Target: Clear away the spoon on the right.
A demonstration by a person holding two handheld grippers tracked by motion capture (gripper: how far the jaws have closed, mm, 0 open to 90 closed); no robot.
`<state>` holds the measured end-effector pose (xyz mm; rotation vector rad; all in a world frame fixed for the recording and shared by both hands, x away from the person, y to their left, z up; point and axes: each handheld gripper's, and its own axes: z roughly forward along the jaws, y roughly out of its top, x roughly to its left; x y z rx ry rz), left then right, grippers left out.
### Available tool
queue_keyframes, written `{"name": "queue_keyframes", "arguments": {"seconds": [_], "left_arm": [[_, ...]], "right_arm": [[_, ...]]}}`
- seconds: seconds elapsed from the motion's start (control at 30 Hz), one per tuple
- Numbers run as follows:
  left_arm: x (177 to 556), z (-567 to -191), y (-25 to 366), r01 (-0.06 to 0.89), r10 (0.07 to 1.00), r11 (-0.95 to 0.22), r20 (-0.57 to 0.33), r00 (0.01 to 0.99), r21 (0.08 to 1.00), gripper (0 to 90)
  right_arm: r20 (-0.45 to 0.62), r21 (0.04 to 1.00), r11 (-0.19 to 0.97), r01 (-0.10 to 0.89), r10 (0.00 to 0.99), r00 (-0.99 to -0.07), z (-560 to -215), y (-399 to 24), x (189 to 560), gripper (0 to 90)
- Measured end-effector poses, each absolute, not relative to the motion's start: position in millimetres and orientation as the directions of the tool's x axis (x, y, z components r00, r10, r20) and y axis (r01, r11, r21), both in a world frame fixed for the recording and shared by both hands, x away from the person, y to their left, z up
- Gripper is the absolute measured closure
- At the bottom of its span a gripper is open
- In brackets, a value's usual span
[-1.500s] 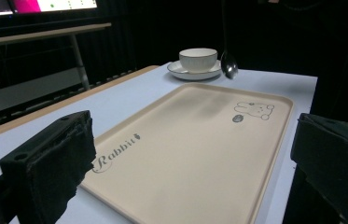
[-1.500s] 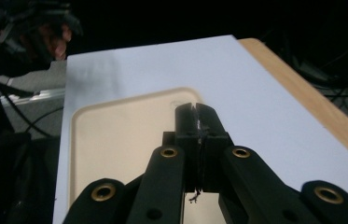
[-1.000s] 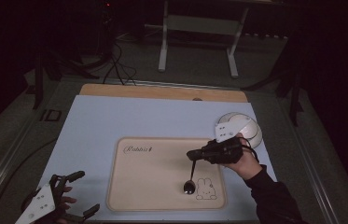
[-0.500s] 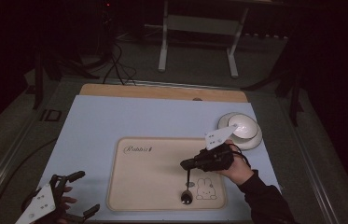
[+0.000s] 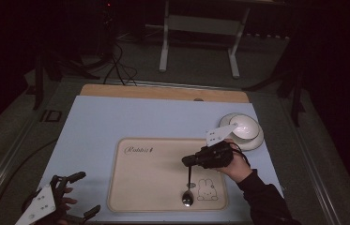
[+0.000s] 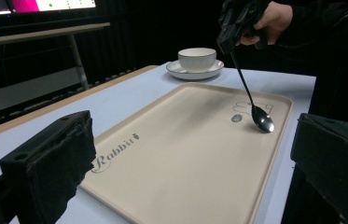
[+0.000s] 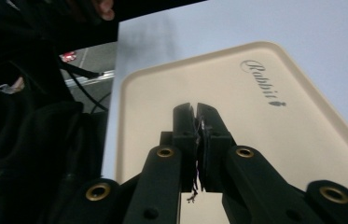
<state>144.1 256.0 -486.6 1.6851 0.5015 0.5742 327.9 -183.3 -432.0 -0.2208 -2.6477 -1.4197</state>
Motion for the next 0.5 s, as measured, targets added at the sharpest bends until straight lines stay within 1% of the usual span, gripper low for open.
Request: {"name": "queue_keyframes", "arguments": {"seconds": [0.13,0.2,0.3,0.5], "left_arm": [[144,-487,256,0.018,0.614,-0.175,0.095,0.784,0.984,0.0],[145,-487,256,0.02,0.614,-0.175,0.093,0.784,0.984,0.0],[144,-486,255,0.016,0.612,-0.18,0.099,0.785,0.983,0.0],[144,-486,256,0.017,0.612,-0.179,0.098,0.785,0.984,0.0]], "right_arm": [[0.169,0.816,0.546,0.188,0.085,-0.982,-436,-183,332,83.1],[0.184,0.808,0.551,0.209,0.101,-0.978,-440,-182,336,81.2],[0.183,0.794,0.567,0.22,0.122,-0.975,-447,-180,341,81.0],[0.202,0.791,0.557,0.254,0.154,-0.967,-456,-181,353,79.6]]}}
